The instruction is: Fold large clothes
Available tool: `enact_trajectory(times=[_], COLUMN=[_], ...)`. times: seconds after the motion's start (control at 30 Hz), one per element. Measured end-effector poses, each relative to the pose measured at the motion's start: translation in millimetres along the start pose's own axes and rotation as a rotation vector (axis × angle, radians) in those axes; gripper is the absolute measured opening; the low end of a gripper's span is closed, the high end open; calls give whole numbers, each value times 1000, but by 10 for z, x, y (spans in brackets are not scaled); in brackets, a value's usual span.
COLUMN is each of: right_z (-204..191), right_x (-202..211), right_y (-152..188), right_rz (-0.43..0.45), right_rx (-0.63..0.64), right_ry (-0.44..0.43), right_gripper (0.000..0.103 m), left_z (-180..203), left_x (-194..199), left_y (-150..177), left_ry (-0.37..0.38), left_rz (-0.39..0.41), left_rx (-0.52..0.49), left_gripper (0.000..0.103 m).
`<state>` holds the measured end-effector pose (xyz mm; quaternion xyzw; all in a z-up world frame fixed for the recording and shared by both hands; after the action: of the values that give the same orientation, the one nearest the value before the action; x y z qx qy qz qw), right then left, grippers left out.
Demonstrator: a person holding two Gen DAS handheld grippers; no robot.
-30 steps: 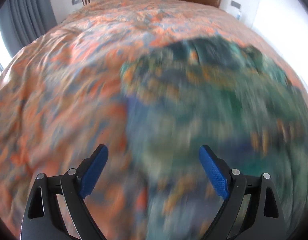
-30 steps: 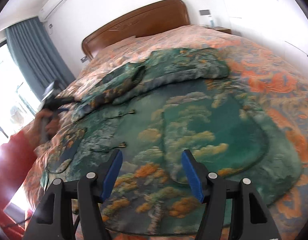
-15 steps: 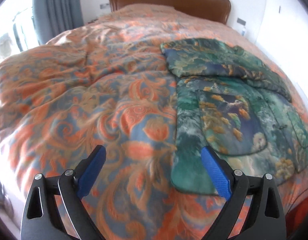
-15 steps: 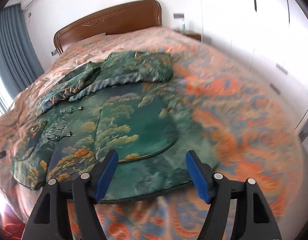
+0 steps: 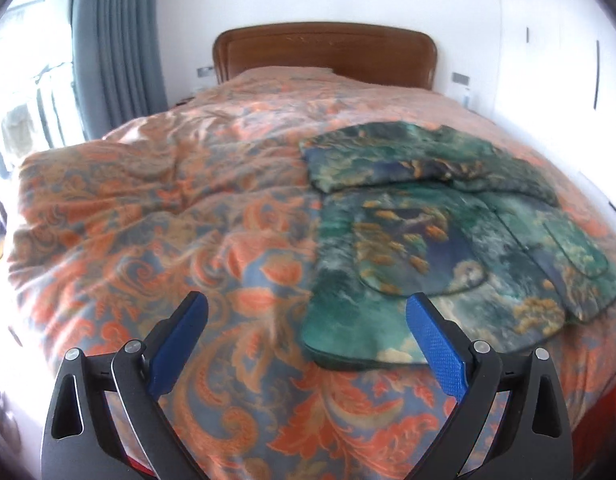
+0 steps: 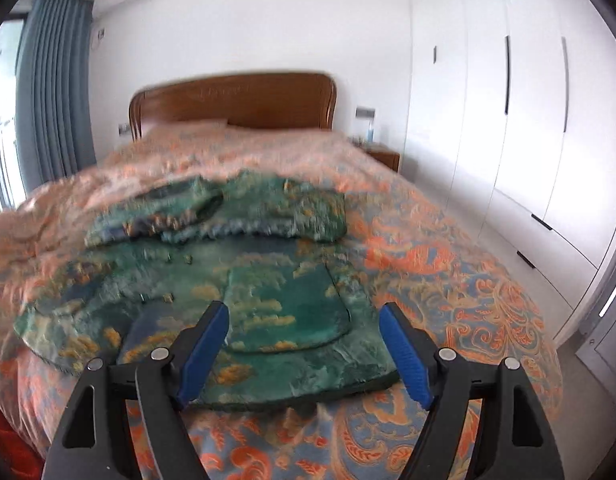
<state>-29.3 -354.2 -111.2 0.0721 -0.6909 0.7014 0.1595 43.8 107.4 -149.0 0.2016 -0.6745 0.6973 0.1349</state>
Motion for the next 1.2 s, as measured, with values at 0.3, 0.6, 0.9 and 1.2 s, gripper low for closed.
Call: enact_trajectory(times=[0.3,0.6,0.9,1.2], right_z=[-158,-402,-601,-696], right_x=[110,117,119,111], right_y=[-50,146,264,387], right_rz=[100,51,-3,-55], right_rx=[38,41,52,42], right_ry=[-112,-198,-239,-277], right_gripper=[103,103,103,103], left_z=[24,82,59,67], left_x=[-78,-29,10,1], left_y=[250,284,264,298], left_ry=[36,56,62,62], left_rz=[-146,-157,-152,-166], left_rx=[14,-21,-3,-6], left_gripper=[101,101,101,101])
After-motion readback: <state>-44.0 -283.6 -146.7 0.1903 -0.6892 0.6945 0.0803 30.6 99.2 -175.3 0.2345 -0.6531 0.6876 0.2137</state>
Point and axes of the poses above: each gripper's, at about its wrist camera, not at the fingertips, and x roughly against the way its jaws point, z to its right, y to its underside, the point moved 5 cm from there along -x, roughly the way its jaws point, and after that the axes turned 12 degrees about z, right-handed, at the moved point
